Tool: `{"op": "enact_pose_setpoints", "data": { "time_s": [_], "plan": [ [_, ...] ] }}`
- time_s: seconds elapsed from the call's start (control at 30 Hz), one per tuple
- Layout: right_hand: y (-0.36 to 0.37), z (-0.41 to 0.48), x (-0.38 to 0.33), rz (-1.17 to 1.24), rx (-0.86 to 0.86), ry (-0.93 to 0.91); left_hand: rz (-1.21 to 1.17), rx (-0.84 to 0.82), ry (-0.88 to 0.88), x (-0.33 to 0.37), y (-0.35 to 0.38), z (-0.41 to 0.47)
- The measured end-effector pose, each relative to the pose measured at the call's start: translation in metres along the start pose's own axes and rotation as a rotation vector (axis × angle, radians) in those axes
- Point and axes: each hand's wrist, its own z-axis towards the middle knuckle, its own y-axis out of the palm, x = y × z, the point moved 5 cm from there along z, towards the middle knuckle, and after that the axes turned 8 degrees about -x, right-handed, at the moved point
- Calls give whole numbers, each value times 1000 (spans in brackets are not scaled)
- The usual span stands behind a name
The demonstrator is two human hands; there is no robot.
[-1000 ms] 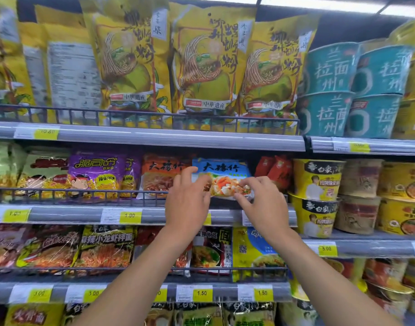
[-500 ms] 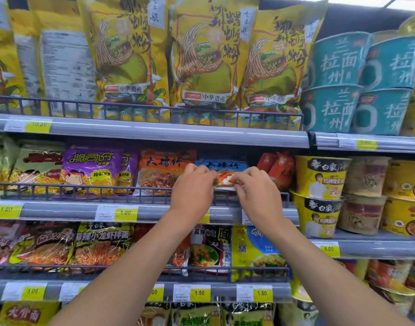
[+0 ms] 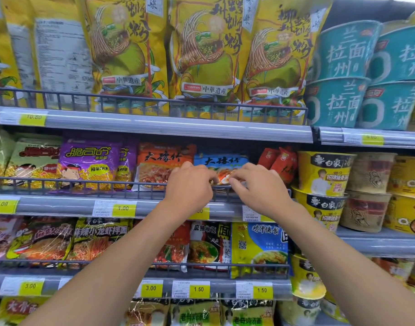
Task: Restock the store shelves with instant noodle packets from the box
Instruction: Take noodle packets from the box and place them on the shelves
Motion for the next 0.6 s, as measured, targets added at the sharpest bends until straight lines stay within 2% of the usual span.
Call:
{"op": "enact_pose_setpoints", "data": {
  "time_s": [0.1,0.27,0.4,0.6],
  "plan": [
    [-2,4,0,7,-57,-24,-10,-23,4,-2,-1,4],
    [-2,2,0,-19,-56,-70,19,-39,36,-3,3,3],
    [8,10,-1,-62,-150,-57,16,-79,-7,-6,9,9],
    [18,4,-3,-59,-136,-48,16,-148,-31,-3,12,8]
  ]
}}
